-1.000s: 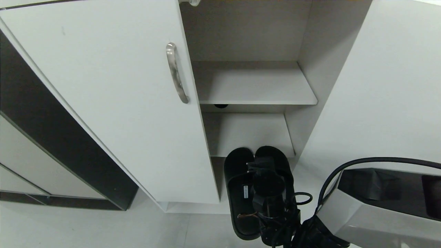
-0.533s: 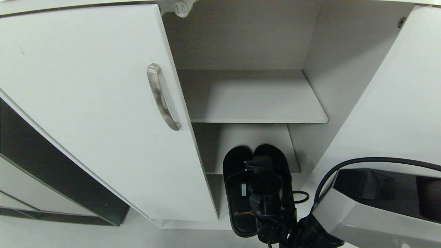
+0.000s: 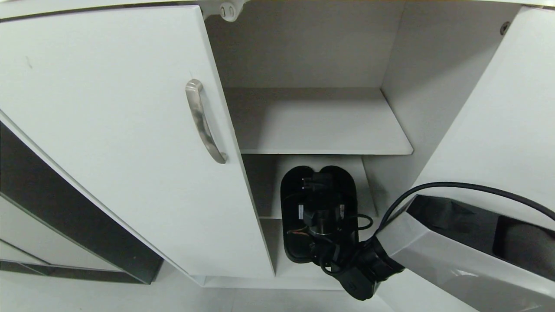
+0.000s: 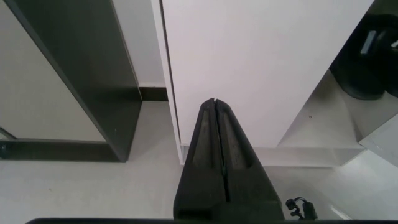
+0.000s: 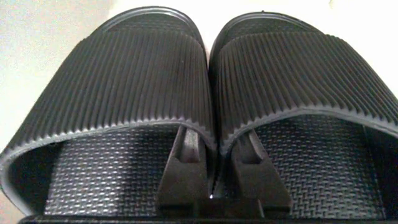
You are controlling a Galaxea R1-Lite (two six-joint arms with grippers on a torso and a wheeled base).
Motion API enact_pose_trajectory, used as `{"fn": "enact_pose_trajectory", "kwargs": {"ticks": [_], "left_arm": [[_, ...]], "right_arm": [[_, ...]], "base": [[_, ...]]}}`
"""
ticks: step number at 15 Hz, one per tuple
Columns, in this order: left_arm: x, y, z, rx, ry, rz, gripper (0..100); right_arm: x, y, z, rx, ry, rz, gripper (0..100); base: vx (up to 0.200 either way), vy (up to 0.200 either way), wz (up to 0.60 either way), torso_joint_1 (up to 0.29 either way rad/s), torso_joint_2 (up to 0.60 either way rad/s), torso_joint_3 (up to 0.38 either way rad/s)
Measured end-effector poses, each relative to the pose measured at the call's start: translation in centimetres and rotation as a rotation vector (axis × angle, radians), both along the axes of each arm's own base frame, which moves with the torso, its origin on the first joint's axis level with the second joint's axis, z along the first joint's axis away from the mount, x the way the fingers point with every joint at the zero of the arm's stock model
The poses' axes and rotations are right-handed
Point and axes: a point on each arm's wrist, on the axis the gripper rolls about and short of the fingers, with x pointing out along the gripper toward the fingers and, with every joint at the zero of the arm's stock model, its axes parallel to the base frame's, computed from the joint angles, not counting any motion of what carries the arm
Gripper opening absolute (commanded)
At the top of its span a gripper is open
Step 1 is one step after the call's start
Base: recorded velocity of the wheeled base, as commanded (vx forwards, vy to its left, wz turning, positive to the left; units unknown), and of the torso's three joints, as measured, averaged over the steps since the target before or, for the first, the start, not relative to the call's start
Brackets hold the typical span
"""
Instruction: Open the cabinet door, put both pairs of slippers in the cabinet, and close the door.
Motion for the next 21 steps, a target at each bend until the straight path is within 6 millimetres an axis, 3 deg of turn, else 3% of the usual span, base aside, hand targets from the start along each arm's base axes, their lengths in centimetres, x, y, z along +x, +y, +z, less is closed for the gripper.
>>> {"fn": "enact_pose_trajectory", "kwargs": {"ticks": [9,18,19,21], "left_arm": [[0.0,0.0,0.0,-0.001,0.0,0.0,0],[0.0,0.0,0.0,-0.001,0.0,0.0,0],[0.0,0.0,0.0,-0.001,0.0,0.001,0],[0.0,0.0,0.0,-0.002,0.0,0.001,0]], "right_arm": [[5.3,-0.6,1.9,0.024,-0.025,-0.058,0],[6.2,-0.7,1.6,0.011,-0.01,-0.066,0],[6.3,-0.7,1.5,0.011,-0.01,-0.066,100],[6.3,-0.6,1.3,0.009,-0.007,-0.065,100]], "base": [[0.0,0.0,0.0,0.0,0.0,0.0],[0.0,0.0,0.0,0.0,0.0,0.0],[0.0,0.0,0.0,0.0,0.0,0.0],[0.0,0.0,0.0,0.0,0.0,0.0]]}}
